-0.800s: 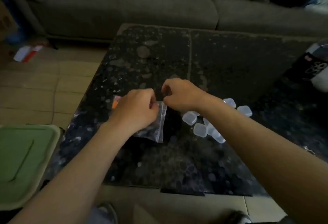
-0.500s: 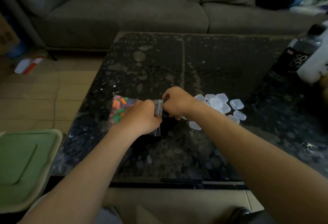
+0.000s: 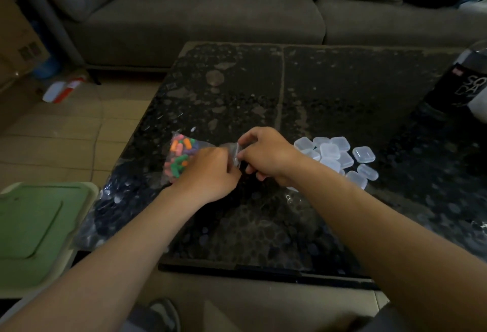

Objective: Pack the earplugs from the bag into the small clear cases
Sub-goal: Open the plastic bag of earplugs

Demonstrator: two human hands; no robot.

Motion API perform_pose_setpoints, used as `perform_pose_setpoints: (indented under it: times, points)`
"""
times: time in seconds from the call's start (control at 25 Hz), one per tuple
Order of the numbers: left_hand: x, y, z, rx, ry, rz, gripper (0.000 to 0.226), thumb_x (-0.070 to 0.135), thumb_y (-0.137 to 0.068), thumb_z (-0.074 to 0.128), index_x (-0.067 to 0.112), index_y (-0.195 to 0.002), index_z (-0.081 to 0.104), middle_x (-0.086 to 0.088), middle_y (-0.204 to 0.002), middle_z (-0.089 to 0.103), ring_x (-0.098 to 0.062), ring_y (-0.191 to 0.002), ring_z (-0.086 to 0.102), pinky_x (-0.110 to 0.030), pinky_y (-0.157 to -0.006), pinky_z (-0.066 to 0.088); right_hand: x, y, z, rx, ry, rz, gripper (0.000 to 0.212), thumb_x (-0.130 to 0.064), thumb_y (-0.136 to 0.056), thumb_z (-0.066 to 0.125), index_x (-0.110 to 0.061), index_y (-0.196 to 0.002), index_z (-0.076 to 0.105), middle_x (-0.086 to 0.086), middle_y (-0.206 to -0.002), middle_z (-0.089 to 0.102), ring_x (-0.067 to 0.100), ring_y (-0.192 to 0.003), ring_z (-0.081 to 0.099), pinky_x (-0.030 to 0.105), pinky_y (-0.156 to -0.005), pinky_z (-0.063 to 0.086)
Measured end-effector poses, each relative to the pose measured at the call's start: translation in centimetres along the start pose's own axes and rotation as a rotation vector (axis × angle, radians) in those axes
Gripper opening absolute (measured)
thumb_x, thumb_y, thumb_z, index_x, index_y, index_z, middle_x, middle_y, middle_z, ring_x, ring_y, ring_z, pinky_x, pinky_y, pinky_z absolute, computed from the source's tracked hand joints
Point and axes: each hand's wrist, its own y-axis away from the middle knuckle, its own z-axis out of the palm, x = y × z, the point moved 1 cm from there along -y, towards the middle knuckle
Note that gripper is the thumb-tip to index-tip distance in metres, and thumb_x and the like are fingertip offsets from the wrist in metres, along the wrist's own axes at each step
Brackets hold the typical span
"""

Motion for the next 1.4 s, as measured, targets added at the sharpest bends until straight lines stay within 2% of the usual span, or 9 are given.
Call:
perform_pose_setpoints:
  times: [0.2, 0.32, 0.4, 0.52, 0.68, 0.92, 1.08, 1.24, 1.4]
  points:
    - [-0.2, 0.2, -0.1, 0.064, 0.076, 0.008, 0.026, 0.027, -0.100, 0.053, 0.024, -0.075, 0.056, -0.002, -0.075, 0.064, -0.017, -0.071, 0.063, -0.037, -0.063, 0.050, -0.4, 1.2, -1.2, 0.014, 0.016, -0.050, 0.019, -0.008, -0.096, 0.055, -0.017, -0.113, 0.057, 0.010, -0.096, 0.069, 0.018, -0.069, 0.069, 0.027, -0.047, 0.050]
    - [0.8, 0.8, -0.2, 0.151, 0.159, -0.051, 0.022, 0.023, -0.098, 0.057, 0.021, -0.077, 0.059, 0.000, -0.074, 0.063, -0.013, -0.069, 0.061, -0.030, -0.059, 0.043, -0.1, 2.4, -2.0, 0.034, -0.005, -0.019, 0.017, -0.008, -0.097, 0.053, -0.015, -0.111, 0.058, 0.012, -0.094, 0.070, 0.018, -0.068, 0.070, 0.026, -0.047, 0.052]
    - [2.0, 1.4, 0.1, 0.174, 0.216, -0.076, 0.016, 0.026, -0.097, 0.060, 0.022, -0.081, 0.063, 0.002, -0.075, 0.066, -0.012, -0.073, 0.064, -0.028, -0.068, 0.046, 0.1, 3.4, -2.4, 0.043, -0.024, 0.016, 0.011, -0.016, -0.098, 0.056, -0.014, -0.107, 0.061, 0.012, -0.092, 0.071, 0.019, -0.069, 0.071, 0.027, -0.050, 0.055]
    - [4.0, 2.1, 0.2, 0.129, 0.416, -0.094, 0.011, 0.029, -0.088, 0.069, 0.021, -0.080, 0.067, -0.001, -0.067, 0.072, -0.020, -0.074, 0.071, -0.049, -0.087, 0.058, 0.4, 4.7, -3.3, 0.013, -0.055, 0.045, 0.019, -0.028, -0.096, 0.065, -0.010, -0.101, 0.067, 0.012, -0.090, 0.073, 0.019, -0.069, 0.069, 0.026, -0.049, 0.053]
    - [5.4, 2.5, -0.3, 0.031, 0.527, -0.107, 0.007, 0.011, -0.080, 0.073, 0.013, -0.081, 0.067, -0.008, -0.063, 0.073, -0.023, -0.062, 0.071, -0.047, -0.071, 0.063, 0.3, 5.8, -4.0, 0.004, -0.084, 0.018, 0.023, -0.028, -0.094, 0.070, -0.006, -0.094, 0.070, 0.014, -0.081, 0.075, 0.017, -0.063, 0.069, 0.025, -0.051, 0.055]
    - [2.9, 3.6, -1.5, -0.019, 0.627, -0.112, 0.008, 0.007, -0.094, 0.067, 0.008, -0.087, 0.071, -0.011, -0.073, 0.077, -0.024, -0.071, 0.078, -0.048, -0.079, 0.065, 0.2, 5.9, -2.7, -0.083, -0.163, -0.003, 0.005, -0.006, -0.094, 0.066, -0.003, -0.098, 0.068, 0.019, -0.087, 0.076, 0.025, -0.079, 0.076, 0.034, -0.069, 0.064]
    - [2.8, 3.7, -2.6, -0.010, 0.532, -0.030, 0.013, 0.007, -0.093, 0.064, 0.012, -0.086, 0.074, -0.005, -0.070, 0.077, -0.017, -0.067, 0.077, -0.038, -0.074, 0.065, -1.2, 6.4, -1.9, -0.029, -0.105, -0.023, 0.018, -0.018, -0.095, 0.068, 0.000, -0.093, 0.068, 0.017, -0.080, 0.076, 0.020, -0.070, 0.075, 0.028, -0.059, 0.061]
    - [3.3, 3.2, -3.0, -0.019, 0.558, -0.058, 0.021, 0.011, -0.097, 0.061, 0.005, -0.081, 0.073, -0.007, -0.071, 0.076, -0.017, -0.063, 0.076, -0.032, -0.061, 0.064, -1.8, 6.4, -2.7, 0.072, 0.038, -0.040, 0.020, -0.005, -0.095, 0.061, -0.004, -0.075, 0.067, 0.016, -0.071, 0.073, 0.021, -0.063, 0.073, 0.031, -0.057, 0.062]
    - [2.1, 2.2, -4.3, 0.120, 0.362, -0.044, 0.023, 0.020, -0.091, 0.065, 0.010, -0.071, 0.070, -0.003, -0.063, 0.073, -0.017, -0.060, 0.074, -0.041, -0.065, 0.065, 0.2, 6.8, -3.9, 0.227, 0.244, -0.030, 0.019, -0.010, -0.091, 0.059, -0.004, -0.074, 0.066, 0.014, -0.068, 0.072, 0.020, -0.053, 0.071, 0.033, -0.051, 0.061]
